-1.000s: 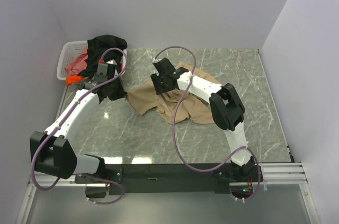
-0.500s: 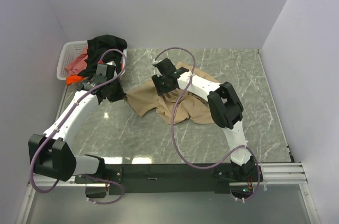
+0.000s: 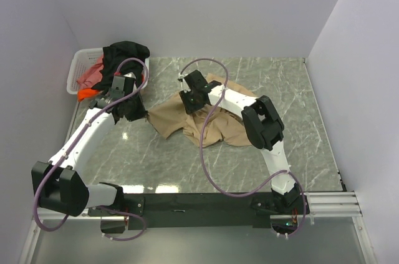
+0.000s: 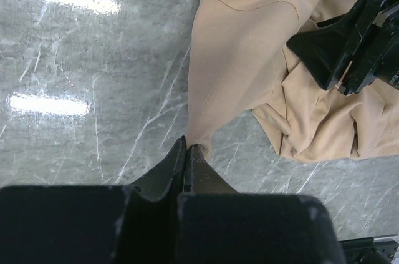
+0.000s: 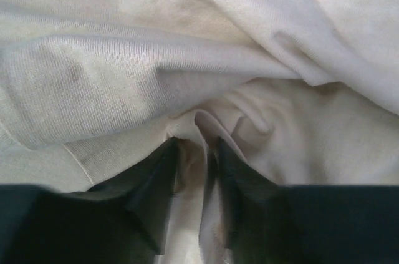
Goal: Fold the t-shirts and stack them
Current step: Flatten the tshirt out
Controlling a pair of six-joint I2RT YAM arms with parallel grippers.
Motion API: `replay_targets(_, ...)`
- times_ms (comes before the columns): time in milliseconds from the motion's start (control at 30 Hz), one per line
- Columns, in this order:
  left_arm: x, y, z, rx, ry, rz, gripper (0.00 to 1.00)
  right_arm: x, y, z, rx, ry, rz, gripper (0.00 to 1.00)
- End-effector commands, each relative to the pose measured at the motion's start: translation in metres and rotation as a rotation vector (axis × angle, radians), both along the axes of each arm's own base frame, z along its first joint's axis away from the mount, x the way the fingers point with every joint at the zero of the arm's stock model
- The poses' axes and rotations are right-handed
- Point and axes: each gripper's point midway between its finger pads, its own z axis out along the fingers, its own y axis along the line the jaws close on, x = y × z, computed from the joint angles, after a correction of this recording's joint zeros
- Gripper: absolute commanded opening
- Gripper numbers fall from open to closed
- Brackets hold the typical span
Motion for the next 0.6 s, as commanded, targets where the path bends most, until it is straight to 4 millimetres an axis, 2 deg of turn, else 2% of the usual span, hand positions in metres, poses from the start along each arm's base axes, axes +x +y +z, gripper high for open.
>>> replay_targets(0,-0.002,0.004,0.013,0.002,-0.04,-0.002,0.0,0.007,0.009,0.004,0.025,-0.018,0.036,0.37)
replay_targets(33,-0.002,0.004,0.014,0.002,-0.04,-0.002,0.0,0.007,0.009,0.005,0.026,-0.011,0.036,0.28)
replay_targets(67,-0.002,0.004,0.014,0.003,-0.041,-0.003,0.0,0.006,0.008,0.007,0.023,-0.009,0.034,0.0)
replay_targets(167,-0.001,0.004,0.012,0.004,-0.038,-0.003,0.0,0.007,0.005,0.022,0.039,-0.042,0.017,0.0)
replay_targets(200,-0.001,0.004,0.011,0.007,-0.037,-0.005,0.0,0.01,0.002,0.041,0.054,-0.076,0.002,0.0)
replay_targets(267,0.001,0.006,0.012,0.01,-0.038,-0.004,0.0,0.009,-0.006,0.056,0.068,-0.09,-0.026,0.0)
replay_targets(300,0.003,0.007,0.013,0.011,-0.041,-0.003,0.0,0.012,-0.013,0.082,0.096,-0.124,-0.063,0.0)
replay_targets(367,0.007,0.013,0.013,0.018,-0.047,0.01,0.0,0.009,-0.028,0.099,0.108,-0.135,-0.102,0.0)
replay_targets(400,0.009,0.016,0.015,0.02,-0.054,0.016,0.0,0.006,-0.036,0.131,0.147,-0.175,-0.127,0.0)
replay_targets(467,0.014,0.026,0.017,0.029,-0.06,0.035,0.0,0.0,-0.062,0.145,0.123,-0.199,-0.186,0.0)
replay_targets(500,0.017,0.03,0.022,0.03,-0.072,0.045,0.0,-0.008,-0.073,0.176,0.155,-0.246,-0.207,0.0)
replay_targets(533,0.02,0.038,0.024,0.037,-0.078,0.06,0.0,-0.011,-0.09,0.178,0.123,-0.266,-0.252,0.0)
replay_targets(567,0.021,0.04,0.025,0.033,-0.079,0.063,0.0,-0.023,-0.105,0.205,0.136,-0.306,-0.275,0.0)
